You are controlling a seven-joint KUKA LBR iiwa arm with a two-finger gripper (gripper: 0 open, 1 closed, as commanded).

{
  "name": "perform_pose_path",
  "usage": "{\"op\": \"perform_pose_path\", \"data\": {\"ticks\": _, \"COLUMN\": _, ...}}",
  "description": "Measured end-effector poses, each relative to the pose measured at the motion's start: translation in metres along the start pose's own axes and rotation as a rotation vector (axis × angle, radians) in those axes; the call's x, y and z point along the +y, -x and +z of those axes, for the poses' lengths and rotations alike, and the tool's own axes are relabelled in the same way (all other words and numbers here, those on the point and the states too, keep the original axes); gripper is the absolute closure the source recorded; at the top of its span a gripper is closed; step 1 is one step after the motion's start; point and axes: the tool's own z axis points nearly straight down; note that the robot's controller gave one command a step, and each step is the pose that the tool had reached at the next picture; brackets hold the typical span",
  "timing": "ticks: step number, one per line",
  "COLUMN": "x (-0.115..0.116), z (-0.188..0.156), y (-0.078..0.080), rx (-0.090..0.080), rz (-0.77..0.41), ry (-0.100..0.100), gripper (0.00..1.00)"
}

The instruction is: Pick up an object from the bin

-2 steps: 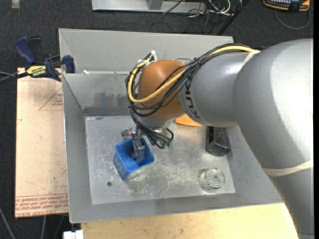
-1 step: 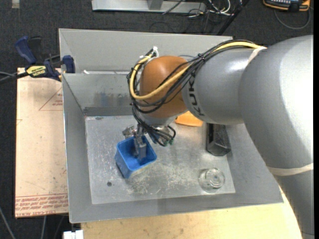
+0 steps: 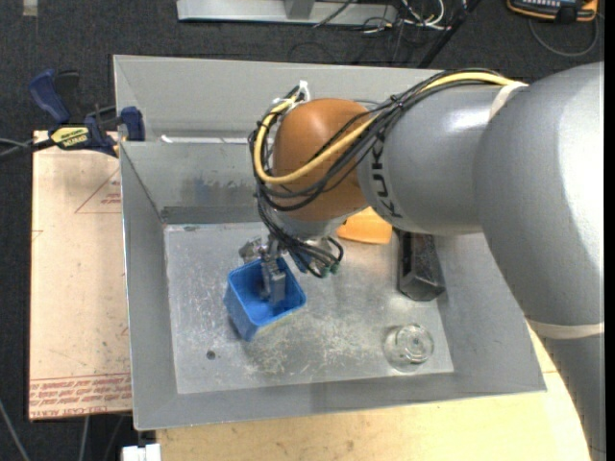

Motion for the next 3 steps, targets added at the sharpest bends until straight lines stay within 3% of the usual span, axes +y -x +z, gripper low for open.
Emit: {"op": "perform_pose_path", "data": {"ticks": 3, "x": 0.000, "z": -0.048, "y": 0.001, "rx": -0.004, "rz": 0.001, "ry": 0.000, "gripper": 1.00}}
